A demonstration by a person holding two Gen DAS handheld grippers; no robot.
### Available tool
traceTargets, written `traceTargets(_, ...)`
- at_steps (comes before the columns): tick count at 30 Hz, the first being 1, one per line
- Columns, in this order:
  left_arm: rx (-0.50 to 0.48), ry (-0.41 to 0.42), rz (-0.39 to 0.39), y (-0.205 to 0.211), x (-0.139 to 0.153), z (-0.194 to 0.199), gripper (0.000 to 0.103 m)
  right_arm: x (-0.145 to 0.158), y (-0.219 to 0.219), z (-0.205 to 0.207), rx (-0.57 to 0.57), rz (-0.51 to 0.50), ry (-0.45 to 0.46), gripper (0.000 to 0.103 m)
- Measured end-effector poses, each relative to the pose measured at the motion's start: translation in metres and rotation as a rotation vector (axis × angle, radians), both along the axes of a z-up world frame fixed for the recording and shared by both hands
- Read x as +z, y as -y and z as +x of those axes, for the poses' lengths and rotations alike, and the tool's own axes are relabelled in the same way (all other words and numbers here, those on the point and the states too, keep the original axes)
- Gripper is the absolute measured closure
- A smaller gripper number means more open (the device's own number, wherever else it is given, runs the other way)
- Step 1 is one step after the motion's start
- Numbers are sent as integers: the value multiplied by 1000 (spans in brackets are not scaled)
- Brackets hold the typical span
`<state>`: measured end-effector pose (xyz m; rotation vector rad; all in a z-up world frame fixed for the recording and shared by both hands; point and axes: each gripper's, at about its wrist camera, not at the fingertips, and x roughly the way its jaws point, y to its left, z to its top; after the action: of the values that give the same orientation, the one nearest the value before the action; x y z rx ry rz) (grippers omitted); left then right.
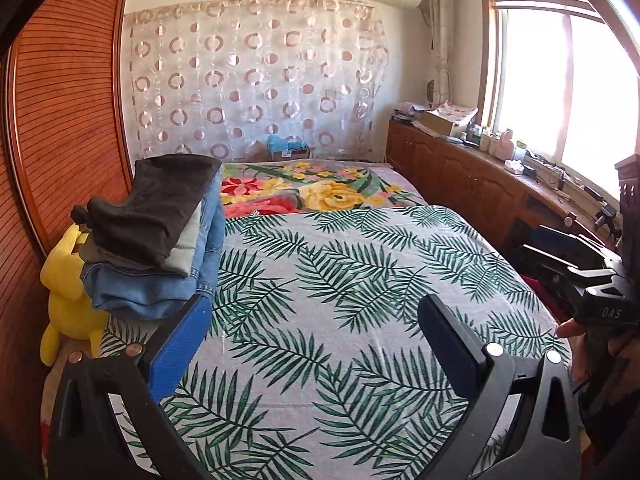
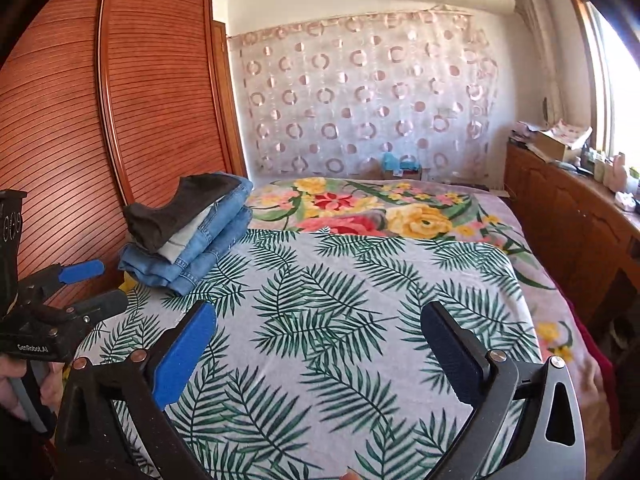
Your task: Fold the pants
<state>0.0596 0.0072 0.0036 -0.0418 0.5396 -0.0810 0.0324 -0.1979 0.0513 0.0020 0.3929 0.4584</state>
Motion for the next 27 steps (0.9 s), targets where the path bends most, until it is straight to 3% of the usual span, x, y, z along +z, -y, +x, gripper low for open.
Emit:
traceTargets(11,-21,36,21,25,24,-17,0,8,7,-43,-111,2,39,1)
traceTargets(27,-10,104,18,25,53,-34,0,6,4,-72,-149,20,99,1)
